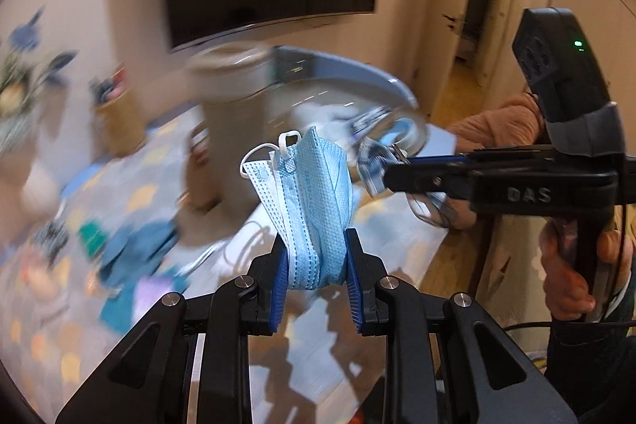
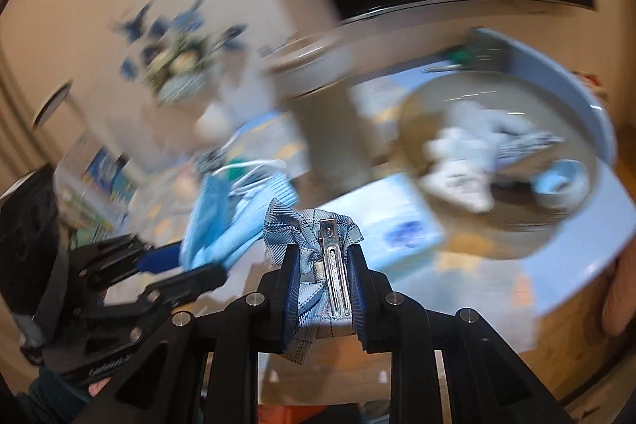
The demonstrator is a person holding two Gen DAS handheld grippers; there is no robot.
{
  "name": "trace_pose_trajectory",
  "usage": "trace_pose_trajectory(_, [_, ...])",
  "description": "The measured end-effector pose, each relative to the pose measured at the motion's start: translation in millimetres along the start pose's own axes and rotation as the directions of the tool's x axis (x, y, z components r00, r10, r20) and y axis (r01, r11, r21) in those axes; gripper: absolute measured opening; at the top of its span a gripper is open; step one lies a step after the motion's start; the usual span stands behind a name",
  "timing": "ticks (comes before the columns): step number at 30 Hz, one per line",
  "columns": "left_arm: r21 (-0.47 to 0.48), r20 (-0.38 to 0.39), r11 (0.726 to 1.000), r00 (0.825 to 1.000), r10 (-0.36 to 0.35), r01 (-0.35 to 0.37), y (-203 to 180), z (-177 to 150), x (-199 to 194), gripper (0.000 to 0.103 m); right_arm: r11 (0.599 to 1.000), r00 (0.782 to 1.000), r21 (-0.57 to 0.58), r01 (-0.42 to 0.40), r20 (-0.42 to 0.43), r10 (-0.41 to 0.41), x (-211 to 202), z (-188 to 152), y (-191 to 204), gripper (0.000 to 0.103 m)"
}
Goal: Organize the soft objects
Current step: 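Carry the mask and checked cloth to the glass plate and release them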
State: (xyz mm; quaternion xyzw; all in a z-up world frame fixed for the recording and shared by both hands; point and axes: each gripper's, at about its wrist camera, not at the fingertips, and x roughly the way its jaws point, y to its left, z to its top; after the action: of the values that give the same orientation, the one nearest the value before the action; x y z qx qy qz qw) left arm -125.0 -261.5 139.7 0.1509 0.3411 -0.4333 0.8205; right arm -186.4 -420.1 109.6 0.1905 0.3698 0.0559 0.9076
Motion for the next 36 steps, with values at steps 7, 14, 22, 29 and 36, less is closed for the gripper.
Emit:
trace_pose_trajectory(7, [0.063,-0.007,0.998,1.000,0.002,-0.001,-49.2,58.5,47.0,0.023,0.973,0.972,0.112,0.203,0.096,-0.214,-29.8,34.7,-73.1,0.023])
trace_pose_trajectory(14, [0.021,0.013,0.999,0.999,0.043,-0.043,-48.6,87.1,98.4,0.023,0.920,0.919,0.169,0.353,0.120,-0.375,-15.0,87.6,-115.1,0.023])
trace_pose_trajectory(22, [0.012,0.051,0.998,0.997,0.062,-0.063,-45.2,100.3,129.4,0.052,0.915,0.933,0.222,0.337,0.050,-0.356,26.7,126.0,-151.9,0.028])
trace_pose_trajectory(29, [-0.001,0.054,1.000,0.999,-0.004,0.004,-45.9,93.2,124.7,0.076,0.921,0.939,0.224,0.319,0.054,-0.338,24.8,122.8,-159.9,0.058])
trace_pose_trajectory(36, [-0.023,0.086,0.999,0.995,-0.044,0.046,-52.0,76.1,71.9,0.076,0.927,0.939,0.216,0.307,0.087,-0.331,-2.4,104.5,-139.8,0.058])
